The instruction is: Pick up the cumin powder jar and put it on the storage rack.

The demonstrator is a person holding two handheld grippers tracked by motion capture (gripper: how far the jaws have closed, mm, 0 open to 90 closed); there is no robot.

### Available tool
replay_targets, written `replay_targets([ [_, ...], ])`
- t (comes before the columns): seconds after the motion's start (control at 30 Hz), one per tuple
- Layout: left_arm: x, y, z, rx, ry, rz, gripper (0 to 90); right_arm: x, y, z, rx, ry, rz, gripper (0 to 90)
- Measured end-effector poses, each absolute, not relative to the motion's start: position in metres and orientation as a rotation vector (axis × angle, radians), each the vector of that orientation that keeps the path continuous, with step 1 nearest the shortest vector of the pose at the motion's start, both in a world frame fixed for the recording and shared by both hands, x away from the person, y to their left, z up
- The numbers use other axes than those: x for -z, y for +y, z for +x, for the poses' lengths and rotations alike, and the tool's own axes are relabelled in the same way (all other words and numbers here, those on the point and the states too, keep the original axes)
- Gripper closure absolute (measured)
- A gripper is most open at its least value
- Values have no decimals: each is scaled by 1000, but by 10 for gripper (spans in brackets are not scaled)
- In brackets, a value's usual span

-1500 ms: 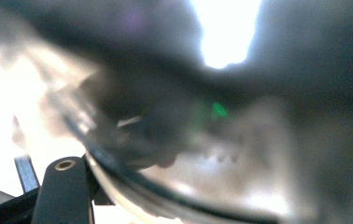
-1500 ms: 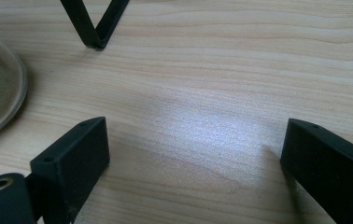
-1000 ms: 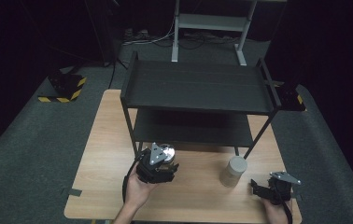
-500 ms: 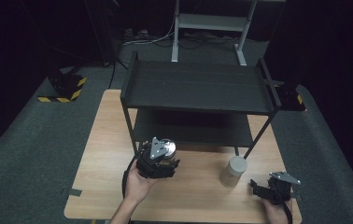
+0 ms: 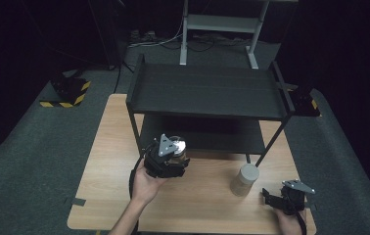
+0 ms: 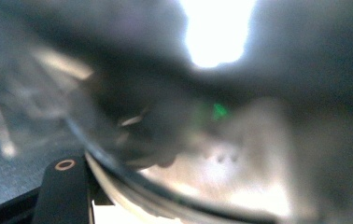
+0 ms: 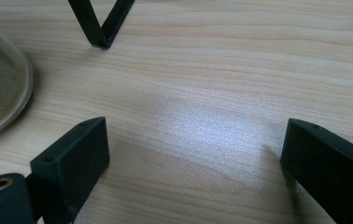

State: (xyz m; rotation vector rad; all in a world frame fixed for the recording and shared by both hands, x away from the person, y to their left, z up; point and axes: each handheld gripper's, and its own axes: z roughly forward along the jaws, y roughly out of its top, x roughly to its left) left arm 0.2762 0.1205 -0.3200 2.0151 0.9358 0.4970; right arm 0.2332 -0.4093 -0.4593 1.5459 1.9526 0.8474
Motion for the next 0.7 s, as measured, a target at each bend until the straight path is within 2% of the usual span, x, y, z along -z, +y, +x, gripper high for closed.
replay_targets([
  [0.7,311,109,301,-543,985,1990,309,459,-410,233,-851,1959,1539,75],
])
